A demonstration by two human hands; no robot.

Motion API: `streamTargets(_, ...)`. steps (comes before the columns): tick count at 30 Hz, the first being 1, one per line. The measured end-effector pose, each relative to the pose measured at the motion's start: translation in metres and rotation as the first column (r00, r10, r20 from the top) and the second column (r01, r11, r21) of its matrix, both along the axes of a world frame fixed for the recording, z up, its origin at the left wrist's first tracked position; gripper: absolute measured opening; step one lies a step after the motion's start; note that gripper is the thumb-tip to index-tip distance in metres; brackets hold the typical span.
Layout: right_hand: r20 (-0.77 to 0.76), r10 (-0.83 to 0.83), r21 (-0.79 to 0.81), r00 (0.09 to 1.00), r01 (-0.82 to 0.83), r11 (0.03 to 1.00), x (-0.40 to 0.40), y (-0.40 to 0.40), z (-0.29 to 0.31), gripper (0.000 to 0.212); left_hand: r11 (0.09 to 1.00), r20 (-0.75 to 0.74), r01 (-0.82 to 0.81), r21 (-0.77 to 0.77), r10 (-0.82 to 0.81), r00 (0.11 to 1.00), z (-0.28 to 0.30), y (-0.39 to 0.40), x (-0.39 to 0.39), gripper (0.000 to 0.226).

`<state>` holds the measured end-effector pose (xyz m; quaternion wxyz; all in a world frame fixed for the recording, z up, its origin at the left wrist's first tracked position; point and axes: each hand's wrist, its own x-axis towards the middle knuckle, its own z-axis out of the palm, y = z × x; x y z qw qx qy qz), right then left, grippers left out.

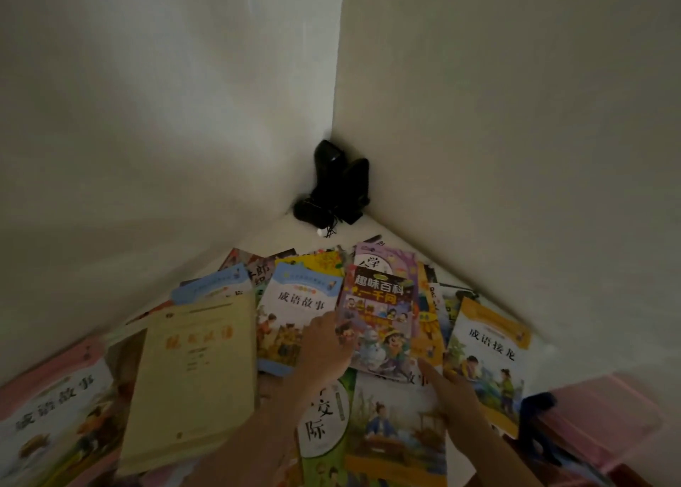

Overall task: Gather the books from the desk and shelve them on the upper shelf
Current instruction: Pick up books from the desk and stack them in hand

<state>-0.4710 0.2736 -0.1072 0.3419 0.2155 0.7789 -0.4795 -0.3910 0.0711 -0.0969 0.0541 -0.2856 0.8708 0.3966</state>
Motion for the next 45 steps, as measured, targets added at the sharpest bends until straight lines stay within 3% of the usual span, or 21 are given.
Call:
streamTargets(2, -0.004, 0.044, -0.017, 0.999, -0.045, 0.999, -0.009, -0.004, -0.009, 0.093, 0.994, 0.026, 0.029, -0.110, -0.026, 0.999, -0.015, 0.005, -0.019, 0.053)
streamTargets(6, -0.084, 0.174, 0.049, 0.981, -0.171, 0.984, -0.019, -0.007, -0.018, 0.102, 0.947, 0.062, 0.001, -0.322, 0.021, 0.998, -0.026, 0.021, -0.049, 0.091)
streamTargets(8, -0.103, 0.255, 0.099, 0.962, -0.245, 0.964, -0.024, 0.000, -0.013, 0.088, 0.941, 0.080, -0.025, -0.338, 0.056, 0.995, -0.030, 0.024, -0.058, 0.106)
streamTargets(12, -0.230, 0.302, 0.159, 0.925, -0.270, 0.950, -0.047, 0.035, 0.007, 0.035, 0.958, 0.116, -0.091, -0.272, 0.127, 0.985, -0.026, 0.027, -0.077, 0.119)
streamTargets(16, -0.365, 0.308, 0.289, 0.878, -0.208, 0.935, -0.076, 0.066, 0.041, 0.034, 0.953, 0.209, -0.135, -0.270, 0.195, 0.958, -0.022, 0.020, -0.091, 0.109)
streamTargets(19, -0.552, 0.162, 0.130, 0.818, -0.107, 0.986, -0.104, 0.057, 0.066, 0.031, 0.957, 0.203, -0.165, -0.239, 0.215, 0.955, -0.024, 0.014, -0.094, 0.089)
streamTargets(21, -0.579, 0.162, 0.078, 0.799, -0.144, 0.987, -0.117, 0.028, 0.068, 0.031, 0.950, 0.148, -0.179, -0.255, 0.221, 0.964, -0.023, 0.012, -0.096, 0.061)
streamTargets(23, -0.524, 0.176, 0.047, 0.834, -0.179, 0.983, -0.125, -0.012, 0.057, 0.027, 0.945, 0.054, -0.277, -0.175, 0.290, 0.955, -0.023, 0.009, -0.099, 0.040)
streamTargets(25, -0.448, 0.201, 0.030, 0.871, -0.210, 0.977, -0.128, -0.043, 0.033, 0.025, 0.933, 0.014, -0.355, -0.055, 0.356, 0.934, -0.022, 0.008, -0.103, 0.043)
streamTargets(30, -0.405, 0.452, 0.268, 0.795, -0.369, 0.890, -0.119, -0.051, -0.011, 0.030, 0.949, 0.145, -0.312, -0.056, 0.316, 0.938, -0.027, 0.005, -0.115, 0.052)
streamTargets(32, -0.397, 0.351, 0.197, 0.848, -0.294, 0.935, -0.116, -0.048, -0.017, 0.033, 0.953, 0.235, -0.293, -0.077, 0.303, 0.924, -0.034, 0.004, -0.120, 0.061)
streamTargets(34, -0.337, 0.208, 0.076, 0.918, -0.194, 0.978, -0.117, -0.051, -0.017, 0.039, 0.958, 0.315, -0.280, -0.067, 0.286, 0.905, -0.039, 0.002, -0.125, 0.057)
streamTargets(36, -0.242, 0.109, -0.040, 0.964, -0.122, 0.992, -0.122, -0.051, -0.017, 0.033, 0.951, 0.334, -0.309, 0.006, 0.290, 0.897, -0.035, 0.001, -0.124, 0.052)
streamTargets(38, -0.182, 0.027, -0.179, 0.983, -0.060, 0.982, -0.123, -0.049, -0.013, 0.025, 0.923, 0.248, -0.349, 0.165, 0.303, 0.920, -0.023, 0.004, -0.119, 0.047)
streamTargets(41, -0.346, 0.052, -0.229, 0.937, -0.138, 0.964, -0.115, -0.045, 0.001, 0.023, 0.873, -0.076, -0.238, 0.425, 0.297, 0.952, 0.000, 0.009, -0.108, 0.034)
streamTargets(43, -0.514, 0.075, -0.206, 0.854, -0.208, 0.956, -0.109, -0.048, 0.027, 0.021, 0.917, -0.283, -0.110, 0.382, 0.229, 0.931, 0.024, 0.004, -0.098, 0.029)
streamTargets(45, -0.655, 0.094, -0.218, 0.750, -0.307, 0.927, -0.102, -0.059, 0.061, 0.021, 0.953, -0.398, -0.070, 0.294, 0.189, 0.898, 0.047, -0.012, -0.090, 0.028)
